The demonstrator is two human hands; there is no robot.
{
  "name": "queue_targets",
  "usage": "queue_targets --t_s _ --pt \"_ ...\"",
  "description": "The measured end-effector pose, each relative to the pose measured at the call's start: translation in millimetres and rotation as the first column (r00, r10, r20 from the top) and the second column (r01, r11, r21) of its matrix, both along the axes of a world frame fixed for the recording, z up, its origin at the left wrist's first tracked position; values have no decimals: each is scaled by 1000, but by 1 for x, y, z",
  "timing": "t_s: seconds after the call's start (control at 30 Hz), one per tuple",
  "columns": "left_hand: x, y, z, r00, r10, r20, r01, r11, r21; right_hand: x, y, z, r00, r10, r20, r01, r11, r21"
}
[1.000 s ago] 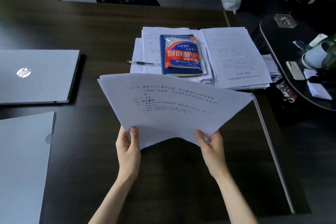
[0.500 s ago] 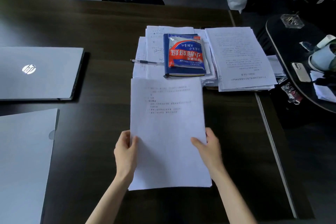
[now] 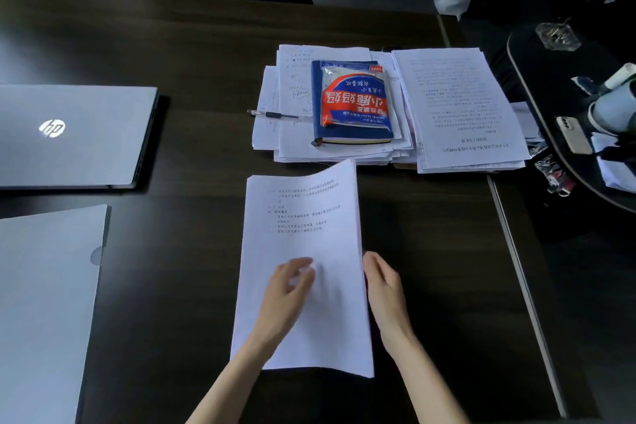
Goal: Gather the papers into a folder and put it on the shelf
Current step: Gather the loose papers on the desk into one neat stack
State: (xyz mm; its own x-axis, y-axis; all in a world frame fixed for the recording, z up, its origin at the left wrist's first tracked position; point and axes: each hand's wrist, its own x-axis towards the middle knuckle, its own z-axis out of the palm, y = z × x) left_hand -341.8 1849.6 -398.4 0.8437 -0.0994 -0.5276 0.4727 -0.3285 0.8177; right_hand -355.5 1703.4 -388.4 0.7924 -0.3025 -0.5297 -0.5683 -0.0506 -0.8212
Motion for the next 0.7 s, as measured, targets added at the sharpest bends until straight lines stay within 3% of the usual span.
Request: queue_targets --t_s 0.17,0.4,0.53,0.7 --pt "3 0 -1 965 60 -255 -144 935 -325 -7 31 -8 976 214 29 -216 971 106" --pt "2 7 -10 966 116 -230 -180 944 -277 -9 48 -19 986 150 72 -147 988 -46" --pt "-1 8 -11 961 125 -246 -193 942 -273 -11 48 -22 991 89 104 -84 995 -51" --pt "-1 8 -14 950 180 -255 -249 930 -269 -11 40 -28 996 76 37 -74 995 -60"
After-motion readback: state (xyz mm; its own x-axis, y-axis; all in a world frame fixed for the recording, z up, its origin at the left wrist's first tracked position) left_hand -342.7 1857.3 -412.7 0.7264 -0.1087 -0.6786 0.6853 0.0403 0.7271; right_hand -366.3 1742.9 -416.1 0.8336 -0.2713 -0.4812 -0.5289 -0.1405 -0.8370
